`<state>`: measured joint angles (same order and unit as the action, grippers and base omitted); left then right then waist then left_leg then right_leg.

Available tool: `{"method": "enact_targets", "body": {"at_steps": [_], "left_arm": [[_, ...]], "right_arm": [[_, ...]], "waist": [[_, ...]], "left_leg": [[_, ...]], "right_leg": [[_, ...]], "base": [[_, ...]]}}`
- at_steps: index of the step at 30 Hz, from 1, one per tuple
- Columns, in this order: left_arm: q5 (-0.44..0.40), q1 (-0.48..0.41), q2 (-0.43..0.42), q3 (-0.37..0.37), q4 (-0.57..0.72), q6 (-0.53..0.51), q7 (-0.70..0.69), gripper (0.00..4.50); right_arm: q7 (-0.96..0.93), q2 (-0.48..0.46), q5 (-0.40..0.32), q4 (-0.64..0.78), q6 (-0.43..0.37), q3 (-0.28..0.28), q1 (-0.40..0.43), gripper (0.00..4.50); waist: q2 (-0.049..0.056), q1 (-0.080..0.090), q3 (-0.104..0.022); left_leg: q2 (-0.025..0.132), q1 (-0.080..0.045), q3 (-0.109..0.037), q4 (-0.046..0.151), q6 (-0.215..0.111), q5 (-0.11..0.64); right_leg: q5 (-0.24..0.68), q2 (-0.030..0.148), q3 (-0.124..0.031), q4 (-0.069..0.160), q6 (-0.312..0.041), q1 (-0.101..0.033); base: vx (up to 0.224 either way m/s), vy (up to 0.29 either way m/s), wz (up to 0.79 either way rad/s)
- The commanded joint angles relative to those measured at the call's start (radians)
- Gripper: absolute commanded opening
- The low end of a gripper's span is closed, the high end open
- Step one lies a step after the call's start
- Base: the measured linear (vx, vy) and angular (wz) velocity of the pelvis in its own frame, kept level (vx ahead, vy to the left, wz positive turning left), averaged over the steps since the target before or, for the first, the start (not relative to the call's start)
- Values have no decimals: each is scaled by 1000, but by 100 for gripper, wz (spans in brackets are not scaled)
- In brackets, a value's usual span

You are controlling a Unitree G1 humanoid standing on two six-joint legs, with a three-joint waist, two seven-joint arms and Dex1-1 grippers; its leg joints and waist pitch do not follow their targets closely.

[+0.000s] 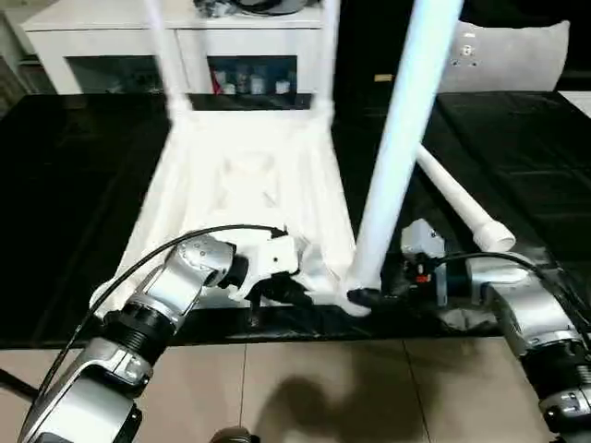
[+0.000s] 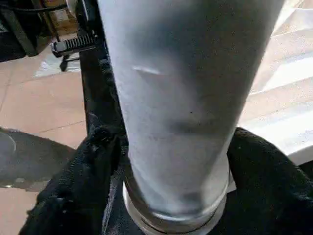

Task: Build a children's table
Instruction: Rotate leg to tighten

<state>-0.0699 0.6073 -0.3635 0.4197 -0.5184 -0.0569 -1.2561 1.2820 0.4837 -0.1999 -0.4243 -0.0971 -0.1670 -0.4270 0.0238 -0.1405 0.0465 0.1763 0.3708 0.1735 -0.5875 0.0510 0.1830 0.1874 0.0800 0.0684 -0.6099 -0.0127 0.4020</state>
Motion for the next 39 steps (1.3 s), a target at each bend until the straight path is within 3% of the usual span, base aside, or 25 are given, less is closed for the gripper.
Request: {"method": "enact_targets", "body": {"at_steps": [1,8,12,13,15,18,19,20,22,23,24,26,27,28,29,33,35,39], "left_arm": [[-31,-1,-2,59,-8,11,-39,0],[-17,-4,2,46,-14,6,-49,0],[23,-22,21,13,18,-73,-29,0],[32,-26,37,-4,34,-133,7,0],[31,-26,46,-12,38,-153,30,0],[40,-19,102,-65,37,-242,155,0],[61,-9,169,-130,37,-337,289,0],[61,-9,169,-130,37,-337,289,0],[75,-2,222,-176,38,-391,391,0],[76,3,248,-192,34,-402,438,0],[75,8,280,-210,28,-410,496,0],[76,14,318,-229,21,-410,561,0],[72,14,325,-225,21,-405,565,0],[67,15,329,-220,22,-402,568,0],[54,15,336,-213,29,-404,571,0],[40,10,323,-206,47,-413,568,0],[36,8,309,-200,45,-411,572,0],[27,6,269,-184,30,-377,541,0]], "right_arm": [[25,6,-6,12,-5,-13,-7,336],[53,-3,-42,26,-48,-10,0,273],[2,-34,-62,59,-123,1,15,259],[-70,-58,-36,56,-139,1,14,259],[-120,-76,-19,45,-143,5,9,258],[-302,-148,14,-8,-163,40,-22,257],[-480,-220,20,-56,-203,85,-58,257],[-480,-220,20,-56,-203,85,-58,257],[-618,-265,40,-108,-226,114,-90,257],[-684,-285,51,-139,-231,126,-107,257],[-752,-307,55,-173,-228,143,-125,257],[-806,-329,54,-206,-202,162,-140,257],[-797,-329,59,-208,-182,156,-140,291],[-793,-331,62,-208,-173,155,-140,326],[-786,-339,66,-207,-158,158,-140,326],[-785,-339,65,-190,-150,167,-136,353],[-771,-331,61,-186,-130,163,-131,373],[-693,-285,47,-149,-101,155,-96,412]], "waist": [[-19,6,-61],[-20,5,-63],[-20,6,-61],[-18,7,-61],[-17,12,-54],[-20,31,-51],[-22,44,-49],[-20,56,-47],[-22,67,-49],[-24,81,-48],[-25,82,-48],[-27,82,-53],[-26,81,-55],[-25,78,-59],[-24,76,-62],[-23,68,-68],[-19,65,-66],[-19,65,-62]], "left_leg": [[58,-10,-11,65,-73,168],[56,-9,-10,62,-83,154],[57,-7,-11,64,-75,158],[57,-9,-11,65,-70,165],[55,-10,-13,70,-53,199],[52,-12,-18,77,-12,251],[50,-8,-20,79,-1,260],[47,-8,-23,80,9,274],[45,-4,-24,79,7,271],[42,-4,-23,77,3,276],[39,-5,-22,75,-3,278],[37,-6,-17,69,-27,234],[38,-3,-17,68,-33,218],[40,-1,-15,67,-49,182],[40,-1,-12,63,-67,148],[38,3,-9,55,-112,69],[40,2,-10,56,-123,73],[42,-2,-10,61,-103,133]], "right_leg": [[198,74,-48,72,-222,-50],[188,73,-47,71,-223,-51],[204,73,-47,72,-221,-51],[218,74,-47,73,-219,-50],[284,75,-46,82,-207,-46],[392,76,-45,92,-173,-46],[411,75,-44,92,-164,-48],[439,76,-41,97,-161,-46],[453,76,-40,99,-147,-51],[455,73,-39,103,-146,-45],[465,73,-39,107,-142,-45],[426,73,-43,107,-145,-44],[397,72,-44,103,-149,-46],[321,69,-44,96,-162,-49],[234,66,-45,87,-185,-50],[79,66,-45,70,-234,-58],[76,67,-42,71,-243,-59],[169,66,-42,81,-224,-58]], "base": [[0,0,0],[0,0,0],[0,0,0],[0,0,0],[0,0,0],[0,0,0],[0,0,0],[0,0,0],[0,0,0],[0,0,0],[0,0,0],[0,0,0],[0,0,0],[0,0,0],[0,0,0],[39,-7,2],[0,0,0],[0,0,0]]}}
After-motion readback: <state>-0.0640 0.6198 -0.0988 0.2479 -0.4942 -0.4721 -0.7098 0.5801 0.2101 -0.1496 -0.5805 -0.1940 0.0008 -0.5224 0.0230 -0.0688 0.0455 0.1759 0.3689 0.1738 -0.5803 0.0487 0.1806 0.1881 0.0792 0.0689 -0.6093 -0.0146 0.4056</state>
